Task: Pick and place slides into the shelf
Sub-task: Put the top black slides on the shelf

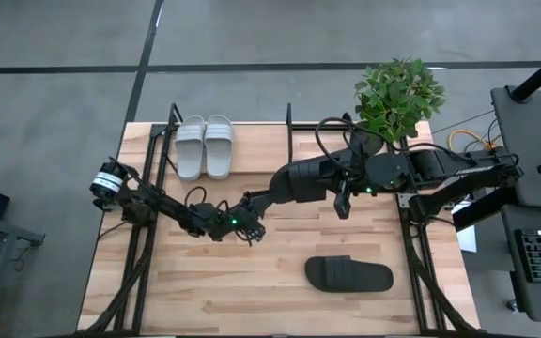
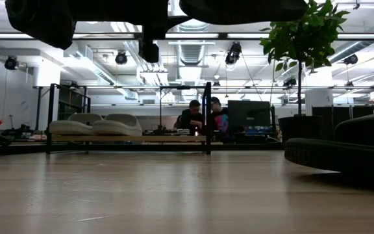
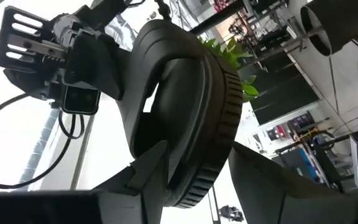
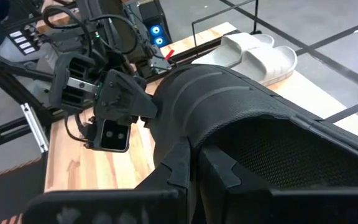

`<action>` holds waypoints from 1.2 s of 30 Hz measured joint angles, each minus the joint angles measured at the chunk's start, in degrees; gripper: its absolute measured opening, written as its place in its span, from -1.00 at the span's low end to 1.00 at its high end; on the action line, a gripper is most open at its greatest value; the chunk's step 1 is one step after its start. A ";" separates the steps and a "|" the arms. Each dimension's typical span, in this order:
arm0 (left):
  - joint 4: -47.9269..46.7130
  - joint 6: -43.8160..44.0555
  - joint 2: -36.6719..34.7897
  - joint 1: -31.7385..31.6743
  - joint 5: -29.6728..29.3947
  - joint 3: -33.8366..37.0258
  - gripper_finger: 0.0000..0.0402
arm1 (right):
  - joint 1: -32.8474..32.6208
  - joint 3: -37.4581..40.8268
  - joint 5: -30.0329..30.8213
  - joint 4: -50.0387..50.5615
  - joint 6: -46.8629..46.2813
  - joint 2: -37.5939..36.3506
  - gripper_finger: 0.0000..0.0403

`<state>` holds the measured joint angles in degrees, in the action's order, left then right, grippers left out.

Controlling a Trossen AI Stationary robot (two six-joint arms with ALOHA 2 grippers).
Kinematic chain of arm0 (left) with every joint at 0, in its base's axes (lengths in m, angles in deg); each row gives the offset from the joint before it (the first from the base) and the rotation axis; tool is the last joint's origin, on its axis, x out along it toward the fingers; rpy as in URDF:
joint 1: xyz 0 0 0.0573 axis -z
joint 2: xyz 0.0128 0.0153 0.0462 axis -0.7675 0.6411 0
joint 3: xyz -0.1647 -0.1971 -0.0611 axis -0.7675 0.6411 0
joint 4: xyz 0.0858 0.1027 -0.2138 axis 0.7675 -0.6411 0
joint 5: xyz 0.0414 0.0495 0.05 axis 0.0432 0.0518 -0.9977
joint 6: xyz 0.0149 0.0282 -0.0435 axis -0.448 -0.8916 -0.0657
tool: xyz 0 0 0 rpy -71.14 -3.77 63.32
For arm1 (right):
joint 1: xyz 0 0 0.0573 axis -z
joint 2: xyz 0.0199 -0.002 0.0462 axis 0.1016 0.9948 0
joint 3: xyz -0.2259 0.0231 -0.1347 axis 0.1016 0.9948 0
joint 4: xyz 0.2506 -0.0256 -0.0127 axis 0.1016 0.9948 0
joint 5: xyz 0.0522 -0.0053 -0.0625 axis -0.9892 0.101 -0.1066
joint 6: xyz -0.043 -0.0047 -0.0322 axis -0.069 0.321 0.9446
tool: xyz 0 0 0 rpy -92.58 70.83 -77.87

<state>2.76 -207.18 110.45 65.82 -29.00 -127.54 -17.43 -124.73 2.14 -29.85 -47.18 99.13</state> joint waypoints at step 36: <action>-5.66 18.19 -0.04 -1.32 -6.03 -4.96 -0.86 | 0.03 -0.54 5.25 -1.85 9.75 -0.36 -0.81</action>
<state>-2.90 -188.99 110.41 64.50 -35.03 -132.50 -17.40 -125.28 7.39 -31.71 -37.44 98.77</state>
